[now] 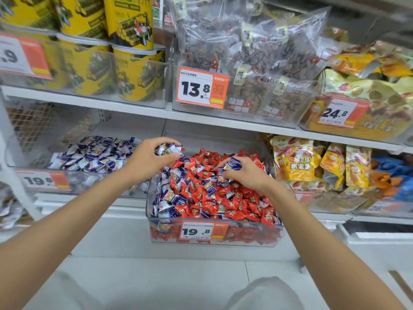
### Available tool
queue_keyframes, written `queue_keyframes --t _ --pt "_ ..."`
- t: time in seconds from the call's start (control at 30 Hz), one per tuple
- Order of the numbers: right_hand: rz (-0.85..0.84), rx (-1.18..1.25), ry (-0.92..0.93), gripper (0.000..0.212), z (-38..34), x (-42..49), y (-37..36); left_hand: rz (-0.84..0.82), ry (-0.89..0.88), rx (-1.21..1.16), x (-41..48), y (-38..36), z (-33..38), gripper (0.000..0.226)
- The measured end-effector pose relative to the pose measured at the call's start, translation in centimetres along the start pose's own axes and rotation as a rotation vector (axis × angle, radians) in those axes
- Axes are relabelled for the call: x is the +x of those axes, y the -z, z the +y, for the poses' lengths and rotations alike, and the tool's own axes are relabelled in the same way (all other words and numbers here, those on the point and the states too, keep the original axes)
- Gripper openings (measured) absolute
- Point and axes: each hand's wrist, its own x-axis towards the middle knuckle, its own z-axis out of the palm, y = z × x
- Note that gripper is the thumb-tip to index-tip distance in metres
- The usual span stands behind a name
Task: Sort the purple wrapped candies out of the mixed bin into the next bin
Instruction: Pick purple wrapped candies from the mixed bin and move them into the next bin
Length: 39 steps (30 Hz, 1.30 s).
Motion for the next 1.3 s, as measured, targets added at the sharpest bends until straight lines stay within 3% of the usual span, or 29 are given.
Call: queue_keyframes --t 0.13,0.23,0.3,0.4,0.5,0.73,0.83,0.93,1.03,1.13,1.2,1.3 --pt "-0.048 -0.466 0.157 0.011 -0.2 1.3 -3.1 0.009 -0.005 0.030 -0.5 0.1 -0.1 0.024" --pt "-0.256 -0.880 0.140 0.046 -0.1 2.0 -5.7 -0.011 0.000 0.083 -0.6 0.0 -0.3 0.027" --pt "-0.264 -0.937 0.104 0.055 -0.4 2.4 -6.0 -0.014 -0.009 0.075 -0.4 0.0 -0.8 0.026" --pt "-0.233 -0.623 0.064 0.023 -0.3 2.4 -5.1 -0.007 0.017 0.033 -0.2 0.3 -1.6 0.024" --pt "-0.164 -0.257 0.014 0.028 0.0 1.4 -3.9 -0.020 0.022 0.007 -0.2 0.3 -2.1 0.024" --pt "-0.056 -0.001 -0.027 0.019 -0.6 -0.9 -2.5 0.030 0.011 -0.045 0.0 0.0 -2.1 0.024" --pt "-0.006 0.040 -0.041 0.045 -1.0 -1.1 -2.7 0.126 -0.042 0.009 -0.2 0.1 -2.4 0.021" --pt "-0.013 0.062 -0.001 0.020 -2.0 -1.2 -3.2 0.198 -0.030 0.004 -0.5 1.0 -2.8 0.021" --pt "-0.004 0.103 0.071 0.025 -4.5 -1.1 -4.4 0.182 -0.009 -0.008 -1.3 2.5 -3.7 0.021" --pt "-0.054 0.127 0.126 0.024 -7.0 0.9 -6.5 0.281 0.045 0.004 -1.4 5.5 -5.8 0.021" --pt "-0.083 0.078 0.143 0.017 -8.9 3.1 -8.6 0.333 0.091 0.099 -1.0 8.5 -7.7 0.020" --pt "-0.139 -0.075 0.179 0.017 -11.3 7.5 -12.2 0.344 0.136 0.439 -0.1 13.9 -10.7 0.023"
